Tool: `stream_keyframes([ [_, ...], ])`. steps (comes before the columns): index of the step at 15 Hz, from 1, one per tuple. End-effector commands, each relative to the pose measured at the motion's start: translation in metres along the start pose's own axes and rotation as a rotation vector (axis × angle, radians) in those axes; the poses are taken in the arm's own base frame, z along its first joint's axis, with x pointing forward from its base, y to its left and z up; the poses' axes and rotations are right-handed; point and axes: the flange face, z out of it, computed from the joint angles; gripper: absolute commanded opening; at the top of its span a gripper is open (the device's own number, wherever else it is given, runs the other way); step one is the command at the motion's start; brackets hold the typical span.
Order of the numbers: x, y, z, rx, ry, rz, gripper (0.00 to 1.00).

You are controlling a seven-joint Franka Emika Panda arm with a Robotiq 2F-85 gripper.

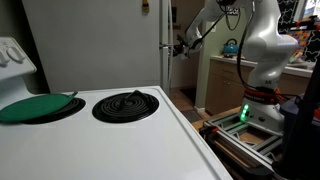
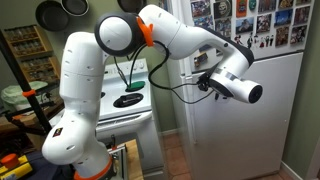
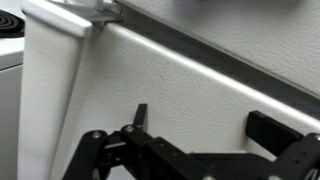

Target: Close the fridge door

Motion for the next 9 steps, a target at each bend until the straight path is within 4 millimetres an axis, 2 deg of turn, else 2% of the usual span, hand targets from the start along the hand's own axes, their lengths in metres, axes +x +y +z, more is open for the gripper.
stream_keyframes([
  [1,-0.01,0.003,-0.03,-0.07,0.067,-0.108,1.0],
  [4,-0.032,0.008,-0.069,-0.162,0.122,-0.222,1.0],
  [9,-0.085,0.023,-0.123,-0.363,0.171,-0.401,1.0],
])
